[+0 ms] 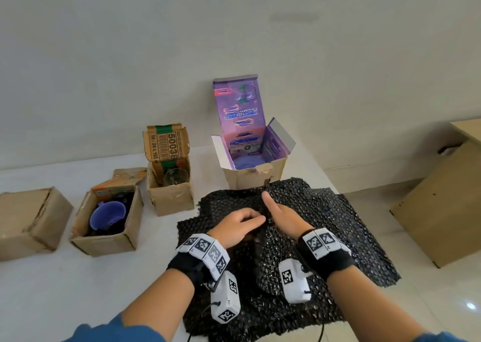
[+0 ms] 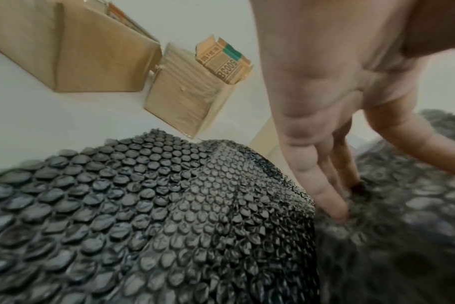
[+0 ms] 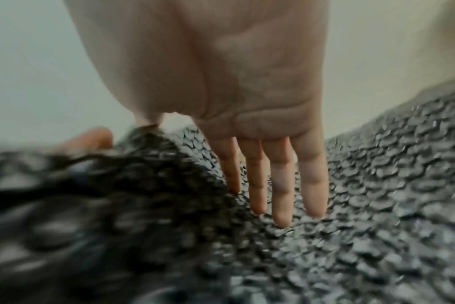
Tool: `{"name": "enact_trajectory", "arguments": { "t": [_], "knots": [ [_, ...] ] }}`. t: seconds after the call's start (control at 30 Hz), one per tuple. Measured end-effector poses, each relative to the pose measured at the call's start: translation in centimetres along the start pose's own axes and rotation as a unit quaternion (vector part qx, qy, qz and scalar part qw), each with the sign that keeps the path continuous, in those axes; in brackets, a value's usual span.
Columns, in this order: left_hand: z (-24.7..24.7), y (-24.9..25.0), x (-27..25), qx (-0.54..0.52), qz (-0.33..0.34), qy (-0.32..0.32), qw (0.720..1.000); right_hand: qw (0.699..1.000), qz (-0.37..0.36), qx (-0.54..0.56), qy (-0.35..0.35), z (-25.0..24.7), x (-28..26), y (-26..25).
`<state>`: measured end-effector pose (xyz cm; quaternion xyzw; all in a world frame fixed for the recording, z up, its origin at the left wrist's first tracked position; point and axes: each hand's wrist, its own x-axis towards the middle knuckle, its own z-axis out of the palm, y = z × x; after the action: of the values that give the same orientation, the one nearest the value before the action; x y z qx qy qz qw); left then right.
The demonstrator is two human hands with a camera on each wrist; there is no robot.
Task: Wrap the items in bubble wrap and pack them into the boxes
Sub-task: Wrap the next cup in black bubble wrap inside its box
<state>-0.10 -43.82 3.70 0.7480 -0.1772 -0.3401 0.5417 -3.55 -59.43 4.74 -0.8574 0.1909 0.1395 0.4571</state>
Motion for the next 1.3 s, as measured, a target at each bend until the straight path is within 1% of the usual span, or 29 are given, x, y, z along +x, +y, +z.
{"name": "enact_trajectory", "arguments": {
  "t": [0.03, 0.1, 0.13, 0.2, 0.23, 0.27, 0.3, 0.33, 0.37, 0.4, 0.47, 0.53, 0.63, 0.7, 0.83, 0.93, 1.0, 1.03, 1.1, 1.13, 1.23, 1.3],
  "knots": [
    [0.3, 0.3, -0.1, -0.031, -0.011, -0.015, 0.999, 0.999, -0.006, 0.044, -0.008, -0.2, -0.2, -0.6],
    [0.5, 0.5, -0.3, -0.081, -0.028, -0.011, 0.996, 0.996, -0.029, 0.082, -0.020, -0.3, -0.2, -0.9],
    [0.4, 0.6, -0.4, -0.089, -0.023, 0.016, 0.996, 0.994, -0.037, 0.101, -0.017, -0.4, -0.1, -0.8],
    [-0.3, 0.1, -0.2, -0.085, -0.005, 0.120, 0.989, 0.984, -0.041, 0.172, -0.021, -0.6, 0.0, -1.1],
    [-0.9, -0.3, -0.3, -0.092, -0.012, 0.165, 0.982, 0.977, -0.044, 0.204, -0.029, -0.7, 0.0, -1.2],
    [-1.4, -0.5, -0.5, -0.104, -0.032, 0.185, 0.977, 0.972, -0.051, 0.228, -0.041, -0.8, -0.1, -1.6],
    [-1.8, -0.8, -0.5, -0.135, -0.067, 0.173, 0.973, 0.965, -0.059, 0.248, -0.054, -0.8, -0.3, -2.1],
    [-2.2, -1.1, -0.5, -0.196, -0.100, 0.137, 0.966, 0.958, -0.067, 0.271, -0.071, -0.8, -0.5, -2.5],
    [-2.5, -1.2, -0.6, -0.263, -0.114, 0.093, 0.954, 0.948, -0.071, 0.298, -0.091, -0.7, -0.7, -3.0],
    [-2.8, -1.1, -1.0, -0.309, -0.114, 0.068, 0.942, 0.937, -0.076, 0.322, -0.107, -0.5, -0.8, -3.4],
    [-3.2, -1.1, -1.7, -0.371, -0.107, 0.053, 0.921, 0.927, -0.086, 0.345, -0.118, 0.0, -0.7, -4.2],
    [-3.6, -1.3, -2.5, -0.402, -0.097, 0.058, 0.908, 0.934, -0.101, 0.325, -0.107, 0.6, -0.7, -5.2],
    [-4.8, -1.3, -3.4, -0.443, -0.076, 0.054, 0.892, 0.969, -0.159, 0.185, -0.043, 1.3, -0.2, -6.2],
    [-5.9, -1.3, -3.9, -0.441, -0.064, 0.065, 0.893, 0.976, -0.180, 0.121, -0.016, 1.7, 0.1, -6.7],
    [-9.3, -2.2, -5.1, -0.422, -0.008, 0.127, 0.898, 0.981, -0.181, 0.073, 0.018, 3.1, 0.9, -7.0],
    [-12.4, -2.9, -6.6, -0.391, 0.006, 0.154, 0.908, 0.984, -0.161, 0.061, 0.038, 5.2, 1.6, -7.7],
    [-14.6, -3.5, -7.8, -0.376, 0.007, 0.161, 0.912, 0.988, -0.122, 0.080, 0.058, 7.0, 1.8, -8.7],
    [-15.7, -3.8, -8.3, -0.374, 0.005, 0.163, 0.913, 0.988, -0.094, 0.108, 0.049, 7.8, 1.8, -9.4],
    [-18.1, -4.4, -9.4, -0.361, 0.006, 0.167, 0.917, 0.988, -0.033, 0.151, -0.015, 9.7, 1.7, -11.1],
    [-19.3, -4.6, -10.0, -0.350, 0.013, 0.168, 0.922, 0.987, -0.011, 0.156, -0.037, 10.6, 1.8, -11.8],
    [-22.8, -5.3, -11.6, -0.329, 0.025, 0.178, 0.927, 0.985, 0.005, 0.168, -0.043, 13.3, 3.4, -13.1],
    [-25.1, -6.0, -12.5, -0.314, 0.028, 0.189, 0.930, 0.981, -0.010, 0.181, -0.074, 14.8, 4.0, -14.2]
  ]
}}
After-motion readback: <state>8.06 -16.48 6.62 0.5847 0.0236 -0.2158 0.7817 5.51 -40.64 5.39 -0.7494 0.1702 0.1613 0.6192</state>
